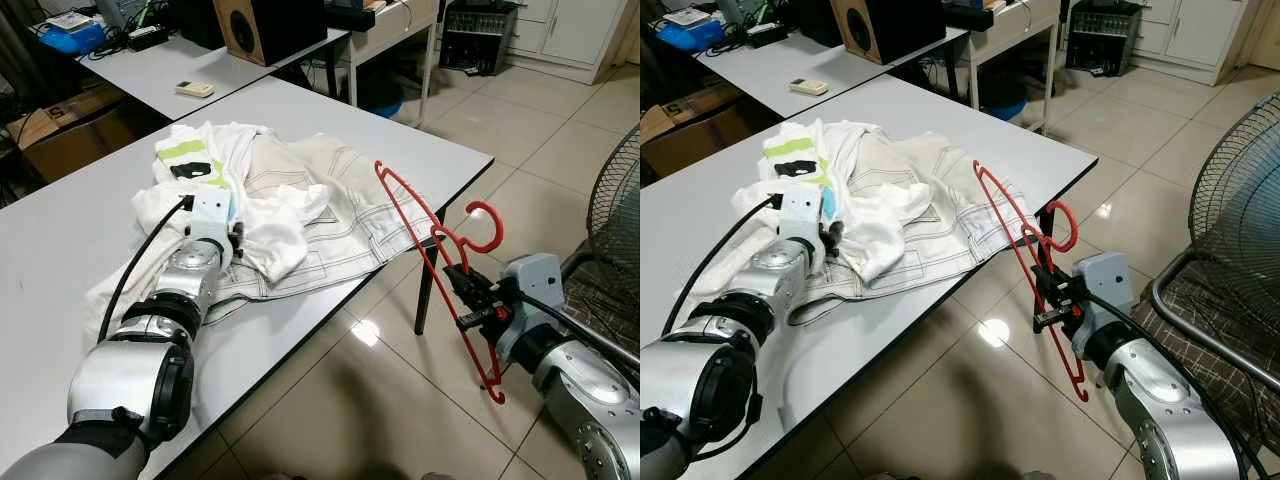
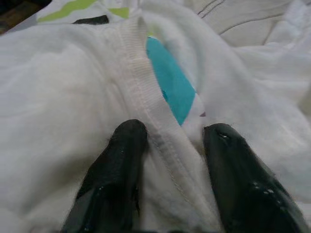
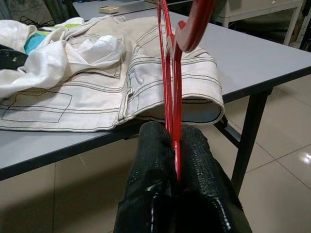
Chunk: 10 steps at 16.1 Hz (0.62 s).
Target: Hang hanger
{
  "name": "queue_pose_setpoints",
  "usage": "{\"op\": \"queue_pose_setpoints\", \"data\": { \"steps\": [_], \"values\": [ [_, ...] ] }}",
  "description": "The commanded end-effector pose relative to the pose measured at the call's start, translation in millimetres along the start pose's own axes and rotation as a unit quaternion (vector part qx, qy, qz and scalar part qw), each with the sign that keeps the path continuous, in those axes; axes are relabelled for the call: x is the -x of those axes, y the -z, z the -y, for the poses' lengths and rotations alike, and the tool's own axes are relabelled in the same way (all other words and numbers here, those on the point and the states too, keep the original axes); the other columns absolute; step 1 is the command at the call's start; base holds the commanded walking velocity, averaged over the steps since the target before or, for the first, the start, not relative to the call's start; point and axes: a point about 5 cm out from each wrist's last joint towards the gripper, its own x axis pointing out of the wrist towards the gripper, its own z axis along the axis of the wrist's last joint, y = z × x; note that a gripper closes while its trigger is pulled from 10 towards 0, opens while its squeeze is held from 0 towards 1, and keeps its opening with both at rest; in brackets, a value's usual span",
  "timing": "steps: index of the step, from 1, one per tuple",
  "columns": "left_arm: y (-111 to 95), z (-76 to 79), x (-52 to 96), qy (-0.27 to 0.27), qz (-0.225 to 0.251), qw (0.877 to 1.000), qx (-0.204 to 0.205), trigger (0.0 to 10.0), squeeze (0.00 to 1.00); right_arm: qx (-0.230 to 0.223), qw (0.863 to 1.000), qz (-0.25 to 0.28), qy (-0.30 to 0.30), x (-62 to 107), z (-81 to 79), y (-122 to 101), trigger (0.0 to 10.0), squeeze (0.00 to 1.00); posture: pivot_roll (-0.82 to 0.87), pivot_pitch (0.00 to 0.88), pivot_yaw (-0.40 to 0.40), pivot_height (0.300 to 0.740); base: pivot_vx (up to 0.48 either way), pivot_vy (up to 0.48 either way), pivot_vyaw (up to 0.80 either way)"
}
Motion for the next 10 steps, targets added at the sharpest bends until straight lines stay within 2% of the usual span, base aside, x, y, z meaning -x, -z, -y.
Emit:
{"op": "queue_pose_setpoints", "data": {
  "steps": [1,10],
  "values": [
    [8.4,-14.9,1.8,-0.026,-0.019,0.999,-0.002,0.0,0.00,-0.003,1.000,-0.001,-0.006,-2.6,-1.1,-1.0,10.0,0.00,-0.20,0.000,0.151,0.740,0.000,0.000,0.00],
    [12.2,-12.7,2.4,-0.017,-0.013,0.999,0.032,0.0,0.00,-0.005,1.000,-0.001,-0.005,-3.0,-2.0,0.0,10.0,0.00,-0.20,0.000,0.156,0.740,0.000,0.000,0.00]
  ]
}}
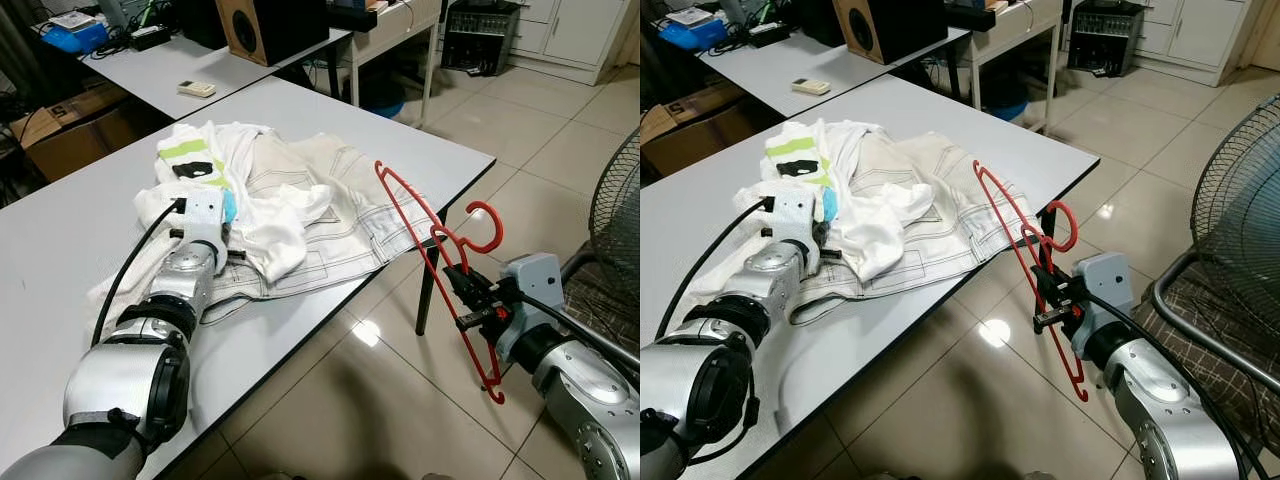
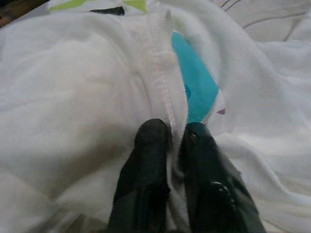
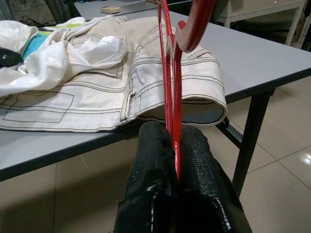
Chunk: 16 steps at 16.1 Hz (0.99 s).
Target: Hang hanger
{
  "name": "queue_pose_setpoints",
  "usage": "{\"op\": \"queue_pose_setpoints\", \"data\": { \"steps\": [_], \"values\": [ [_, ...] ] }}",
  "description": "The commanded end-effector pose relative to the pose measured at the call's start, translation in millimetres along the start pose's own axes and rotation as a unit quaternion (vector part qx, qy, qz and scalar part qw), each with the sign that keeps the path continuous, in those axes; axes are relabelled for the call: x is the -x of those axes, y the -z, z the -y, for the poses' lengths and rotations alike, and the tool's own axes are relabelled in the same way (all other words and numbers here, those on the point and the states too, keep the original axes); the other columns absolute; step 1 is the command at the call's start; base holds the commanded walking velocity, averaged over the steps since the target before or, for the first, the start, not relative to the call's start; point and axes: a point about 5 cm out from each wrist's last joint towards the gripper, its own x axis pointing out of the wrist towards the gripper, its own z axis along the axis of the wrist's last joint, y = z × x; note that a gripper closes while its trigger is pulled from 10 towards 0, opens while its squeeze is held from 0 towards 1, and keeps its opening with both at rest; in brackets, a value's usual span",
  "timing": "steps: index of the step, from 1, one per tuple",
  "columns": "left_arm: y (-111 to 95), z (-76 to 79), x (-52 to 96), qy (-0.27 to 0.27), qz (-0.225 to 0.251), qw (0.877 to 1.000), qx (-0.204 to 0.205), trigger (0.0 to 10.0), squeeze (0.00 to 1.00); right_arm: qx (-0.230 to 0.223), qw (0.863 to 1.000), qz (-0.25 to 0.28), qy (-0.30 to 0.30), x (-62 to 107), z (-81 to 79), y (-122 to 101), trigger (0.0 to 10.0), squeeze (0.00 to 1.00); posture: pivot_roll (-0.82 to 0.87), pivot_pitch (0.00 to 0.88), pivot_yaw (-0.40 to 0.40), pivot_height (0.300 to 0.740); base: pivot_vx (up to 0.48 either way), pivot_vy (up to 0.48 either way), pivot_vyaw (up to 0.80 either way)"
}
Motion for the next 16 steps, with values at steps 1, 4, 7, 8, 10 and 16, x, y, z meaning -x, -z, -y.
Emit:
{"op": "queue_pose_setpoints", "data": {
  "steps": [1,4,7,8,10,16],
  "values": [
    [6,-8.2,1.4,-0.010,-0.005,1.000,0.021,0.0,0.00,-0.004,1.000,-0.001,-0.005,-2.8,-1.9,0,10.0,0.00,-0.20,0.000,0.156,0.740,0.000,0.000,0.00],
    [-9,-11.9,1.4,-0.007,0.052,0.994,0.093,0.0,0.00,-0.004,1.000,0.000,-0.004,-2.5,-1.9,0,10.0,0.00,-0.20,0.000,0.162,0.740,0.000,0.000,0.00],
    [-34,-18.7,4.3,0.036,0.141,0.971,0.192,0.0,0.00,-0.005,1.000,0.004,-0.001,-2.3,-1.8,-1,10.0,0.00,-0.19,0.000,0.166,0.740,0.000,0.000,0.00],
    [-57,-17.1,9.3,0.118,0.217,0.921,0.300,0.0,0.00,-0.006,1.000,0.009,-0.002,-3.0,-2.0,-2,10.0,0.00,-0.18,0.000,0.163,0.740,0.000,0.000,0.00],
    [-75,-21.8,17.0,0.173,0.272,0.876,0.358,0.0,0.00,-0.005,1.000,0.017,-0.008,-4.0,-2.6,-5,10.0,0.00,-0.17,0.000,0.158,0.740,0.000,0.000,0.00],
    [-95,-56.0,69.6,0.215,0.382,0.852,0.287,0.0,0.00,0.010,0.989,0.089,-0.119,1.1,-17.6,-30,10.0,0.00,-0.11,0.000,0.141,0.740,0.000,0.000,0.00]
  ]
}}
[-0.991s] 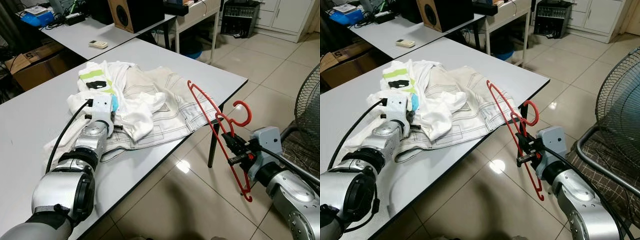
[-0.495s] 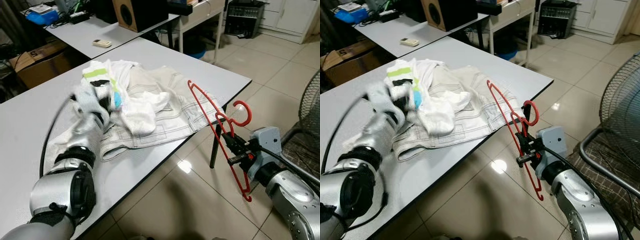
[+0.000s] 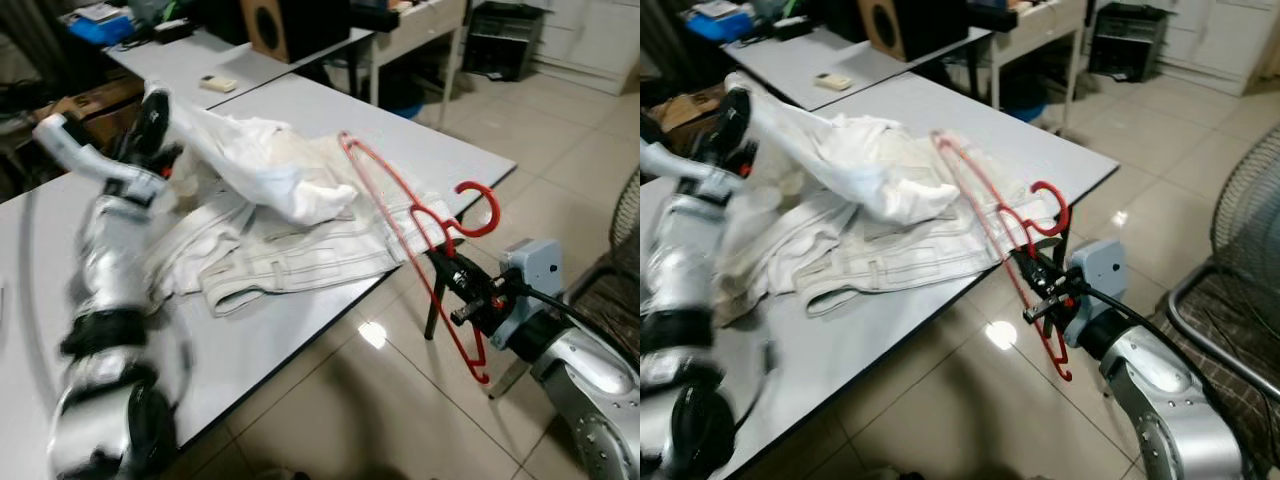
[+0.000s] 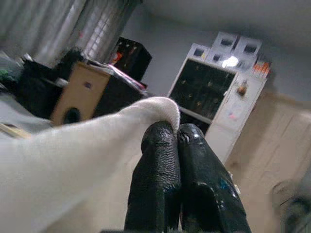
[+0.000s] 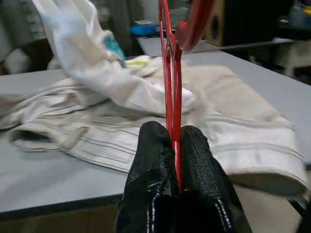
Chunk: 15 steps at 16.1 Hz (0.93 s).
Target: Hang hanger
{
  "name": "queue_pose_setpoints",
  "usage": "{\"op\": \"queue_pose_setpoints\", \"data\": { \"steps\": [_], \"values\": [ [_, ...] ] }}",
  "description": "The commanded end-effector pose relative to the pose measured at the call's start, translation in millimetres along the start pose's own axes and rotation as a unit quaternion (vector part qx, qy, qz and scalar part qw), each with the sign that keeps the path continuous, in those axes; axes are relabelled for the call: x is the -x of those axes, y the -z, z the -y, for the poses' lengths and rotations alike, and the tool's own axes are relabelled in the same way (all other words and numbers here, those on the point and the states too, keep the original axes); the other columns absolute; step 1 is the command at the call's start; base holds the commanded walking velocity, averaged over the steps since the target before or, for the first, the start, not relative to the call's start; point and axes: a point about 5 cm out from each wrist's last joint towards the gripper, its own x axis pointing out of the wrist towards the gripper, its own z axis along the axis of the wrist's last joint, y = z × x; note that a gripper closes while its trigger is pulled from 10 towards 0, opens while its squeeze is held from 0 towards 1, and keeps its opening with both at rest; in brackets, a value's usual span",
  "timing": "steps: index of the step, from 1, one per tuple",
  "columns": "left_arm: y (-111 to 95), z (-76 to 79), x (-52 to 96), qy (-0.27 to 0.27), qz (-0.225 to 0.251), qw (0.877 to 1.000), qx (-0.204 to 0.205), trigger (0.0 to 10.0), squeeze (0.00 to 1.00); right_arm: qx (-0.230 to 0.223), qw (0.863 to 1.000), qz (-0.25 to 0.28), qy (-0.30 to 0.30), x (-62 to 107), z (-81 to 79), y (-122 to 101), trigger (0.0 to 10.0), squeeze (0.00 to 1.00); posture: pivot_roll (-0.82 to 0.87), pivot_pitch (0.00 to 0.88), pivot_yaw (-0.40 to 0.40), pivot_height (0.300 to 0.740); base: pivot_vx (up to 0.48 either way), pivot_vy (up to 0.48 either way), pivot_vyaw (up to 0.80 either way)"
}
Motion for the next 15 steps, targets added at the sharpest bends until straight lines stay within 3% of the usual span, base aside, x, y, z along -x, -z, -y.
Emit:
{"op": "queue_pose_setpoints", "data": {
  "steps": [1,3,4,5,6,7,8,9,10,11,14,15],
  "values": [
    [1,1.1,14.1,-0.015,-0.018,0.999,-0.046,0.0,0.00,0.008,0.999,0.016,-0.028,3.6,-4.0,-8,10.0,0.00,-0.10,0.000,0.136,0.740,0.000,0.000,0.00],
    [11,-16.0,55.0,-0.105,-0.032,0.989,-0.095,0.0,0.00,0.012,0.999,0.011,-0.030,6.7,0.7,-7,10.0,0.00,-0.08,0.000,0.131,0.740,0.000,0.000,0.00],
    [27,-24.8,80.4,-0.131,-0.105,0.973,-0.157,0.0,0.00,0.012,1.000,0.008,-0.027,6.9,3.7,-5,10.0,0.00,-0.07,0.000,0.127,0.740,0.000,0.000,0.00],
    [34,-28.3,90.6,-0.135,-0.140,0.963,-0.184,0.0,0.00,0.012,1.000,0.007,-0.026,6.8,4.6,-4,10.0,0.00,-0.07,0.000,0.126,0.740,0.000,0.000,0.00],
    [48,-36.2,113.6,-0.150,-0.219,0.935,-0.234,0.0,0.00,0.015,0.999,0.001,-0.033,7.2,5.4,-3,10.0,0.00,-0.07,0.000,0.117,0.740,0.000,0.000,0.00],
    [61,-44.0,132.3,-0.138,-0.338,0.892,-0.266,0.0,0.00,0.018,0.998,-0.011,-0.058,8.6,3.6,-2,10.0,0.00,-0.06,0.000,0.103,0.740,0.000,0.000,0.00],
    [61,-44.5,132.6,-0.131,-0.356,0.886,-0.268,0.0,0.00,0.018,0.998,-0.013,-0.061,8.6,3.4,-2,10.0,0.00,-0.06,0.000,0.103,0.740,0.000,0.000,0.00],
    [54,-44.1,124.2,-0.085,-0.378,0.872,-0.299,10.0,0.00,0.024,0.997,-0.020,-0.071,8.5,4.2,-3,10.0,0.00,-0.07,0.000,0.095,0.740,0.000,0.000,0.00],
    [44,-37.9,111.7,-0.026,-0.374,0.870,-0.319,10.0,0.75,0.029,0.997,-0.024,-0.073,8.7,6.1,-3,10.0,0.00,-0.07,0.000,0.092,0.740,0.000,0.000,0.00],
    [34,-29.7,101.3,0.035,-0.368,0.864,-0.342,10.0,1.00,0.031,0.997,-0.025,-0.072,9.3,8.1,-4,10.0,0.00,-0.07,0.000,0.091,0.740,0.000,0.000,0.00],
    [17,-26.7,91.6,0.129,-0.409,0.812,-0.396,10.0,1.00,0.036,0.996,-0.029,-0.075,12.2,9.4,-5,10.0,0.00,-0.09,0.000,0.095,0.740,0.000,0.000,0.00],
    [9,-26.1,85.1,0.140,-0.416,0.806,-0.397,10.0,1.00,0.036,0.996,-0.031,-0.076,13.6,9.7,-5,10.0,0.00,-0.09,0.000,0.094,0.740,0.000,0.000,0.00]
  ]
}}
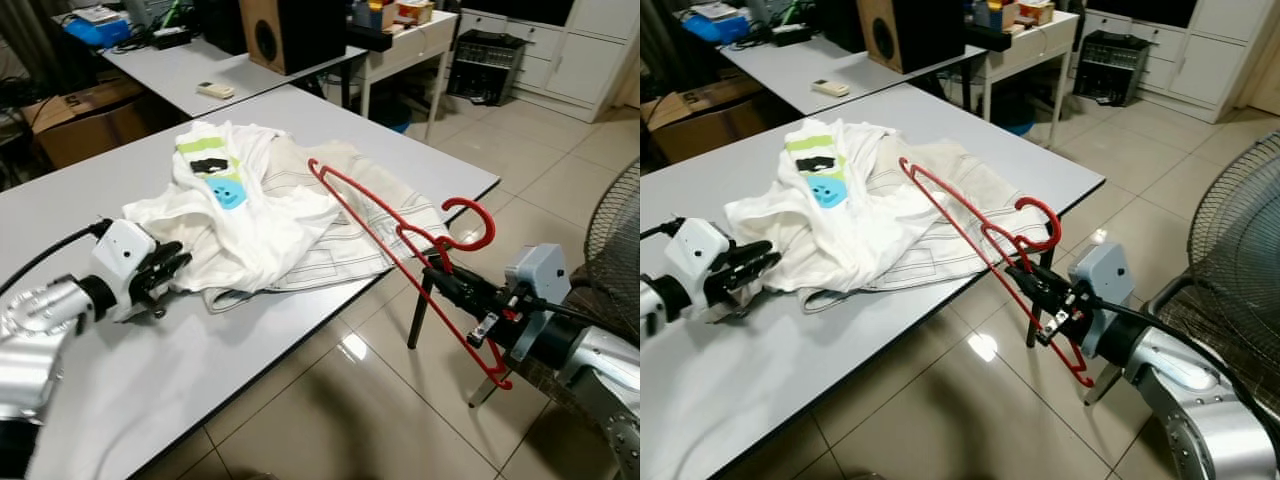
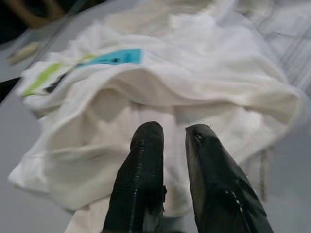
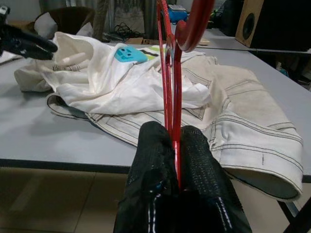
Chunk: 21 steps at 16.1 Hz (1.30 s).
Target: Hang hanger
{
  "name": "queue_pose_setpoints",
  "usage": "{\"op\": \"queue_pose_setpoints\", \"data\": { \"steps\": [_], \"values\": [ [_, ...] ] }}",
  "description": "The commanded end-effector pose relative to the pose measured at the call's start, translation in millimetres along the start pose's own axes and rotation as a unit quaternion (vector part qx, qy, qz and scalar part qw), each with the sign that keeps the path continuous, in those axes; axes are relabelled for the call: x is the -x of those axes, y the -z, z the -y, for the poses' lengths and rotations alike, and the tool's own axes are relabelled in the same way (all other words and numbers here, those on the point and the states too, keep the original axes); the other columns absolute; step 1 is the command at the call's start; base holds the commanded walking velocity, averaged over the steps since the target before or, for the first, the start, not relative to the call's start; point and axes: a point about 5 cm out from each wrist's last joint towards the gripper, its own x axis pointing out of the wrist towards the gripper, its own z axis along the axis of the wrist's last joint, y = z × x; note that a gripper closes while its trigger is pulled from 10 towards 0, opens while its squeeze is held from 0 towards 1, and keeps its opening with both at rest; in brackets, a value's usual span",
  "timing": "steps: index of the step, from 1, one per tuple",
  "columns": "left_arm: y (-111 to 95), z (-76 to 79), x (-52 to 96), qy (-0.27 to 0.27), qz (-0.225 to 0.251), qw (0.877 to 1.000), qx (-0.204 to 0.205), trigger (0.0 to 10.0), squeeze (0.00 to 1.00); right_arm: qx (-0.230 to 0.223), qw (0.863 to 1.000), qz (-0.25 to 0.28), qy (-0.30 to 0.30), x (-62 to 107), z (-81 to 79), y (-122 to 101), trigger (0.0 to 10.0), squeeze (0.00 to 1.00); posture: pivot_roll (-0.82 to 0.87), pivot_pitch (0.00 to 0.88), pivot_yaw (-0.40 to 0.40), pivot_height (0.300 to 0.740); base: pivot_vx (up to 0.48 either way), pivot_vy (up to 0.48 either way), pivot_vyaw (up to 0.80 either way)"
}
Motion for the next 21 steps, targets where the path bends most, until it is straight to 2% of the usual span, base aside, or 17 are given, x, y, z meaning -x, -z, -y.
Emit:
{"op": "queue_pose_setpoints", "data": {
  "steps": [1,2,3,5,6,8,9,10,13,16,18,21],
  "values": [
    [-11,-12.0,-0.3,-0.004,0.009,1.000,0.000,10.0,1.00,0.000,1.000,0.002,-0.001,3.4,0.6,-3,10.0,0.00,-0.09,0.000,0.089,0.740,0.000,0.000,0.00],
    [-14,-18.1,-1.9,-0.013,0.018,1.000,0.004,10.0,1.00,0.000,1.000,0.000,-0.002,3.9,0.5,-2,10.0,0.00,-0.09,0.000,0.087,0.740,0.000,0.000,0.00],
    [-21,-30.1,-8.4,-0.042,0.030,0.999,-0.009,10.0,1.00,-0.001,1.000,-0.002,-0.004,3.8,-0.6,-2,10.0,0.00,-0.09,0.000,0.089,0.740,0.000,0.000,0.00],
    [-31,-35.6,-22.7,-0.062,0.061,0.996,-0.017,10.0,1.00,-0.003,1.000,-0.002,-0.008,3.3,-3.5,-3,10.0,0.00,-0.10,0.000,0.090,0.740,0.000,0.000,0.00],
    [-33,-36.7,-29.0,-0.069,0.058,0.995,-0.031,10.0,1.00,-0.003,1.000,-0.003,-0.010,3.7,-4.6,-3,10.0,0.00,-0.10,0.000,0.093,0.740,0.000,0.000,0.00],
    [-23,-39.6,-36.5,-0.074,-0.003,0.992,-0.100,10.0,1.00,-0.004,1.000,-0.007,-0.011,5.4,-7.3,-2,10.0,0.00,-0.11,0.000,0.099,0.740,0.000,0.000,0.00],
    [-15,-40.7,-37.0,-0.061,-0.041,0.988,-0.135,10.0,0.20,-0.006,1.000,-0.007,-0.011,6.3,-8.5,-2,10.0,0.00,-0.12,0.000,0.101,0.740,0.000,0.000,0.00],
    [-12,-42.7,-35.8,-0.055,-0.055,0.986,-0.147,10.0,0.00,-0.006,1.000,-0.008,-0.010,7.0,-9.0,-2,10.0,0.00,-0.12,0.000,0.104,0.740,0.000,0.000,0.00],
    [-11,-51.4,-32.7,-0.045,-0.062,0.986,-0.147,10.0,0.00,-0.009,1.000,-0.011,-0.010,8.9,-10.4,-2,10.0,0.00,-0.12,0.000,0.104,0.740,0.000,0.000,0.00],
    [-7,-67.4,-25.3,-0.076,-0.099,0.975,-0.186,10.0,0.00,-0.010,1.000,-0.012,-0.009,8.7,-11.8,-1,10.0,0.00,-0.12,0.000,0.108,0.740,0.000,0.000,0.00],
    [-5,-77.2,-18.8,-0.097,-0.118,0.969,-0.196,10.0,0.00,-0.011,1.000,-0.012,-0.008,7.8,-12.2,-1,10.0,0.00,-0.11,0.000,0.112,0.740,0.000,0.000,0.00],
    [-1,-83.3,-10.9,-0.093,-0.142,0.965,-0.201,10.0,0.00,-0.011,1.000,-0.012,-0.013,8.8,-13.8,1,10.0,0.00,-0.11,0.000,0.116,0.740,0.000,0.000,0.00]
  ]
}}
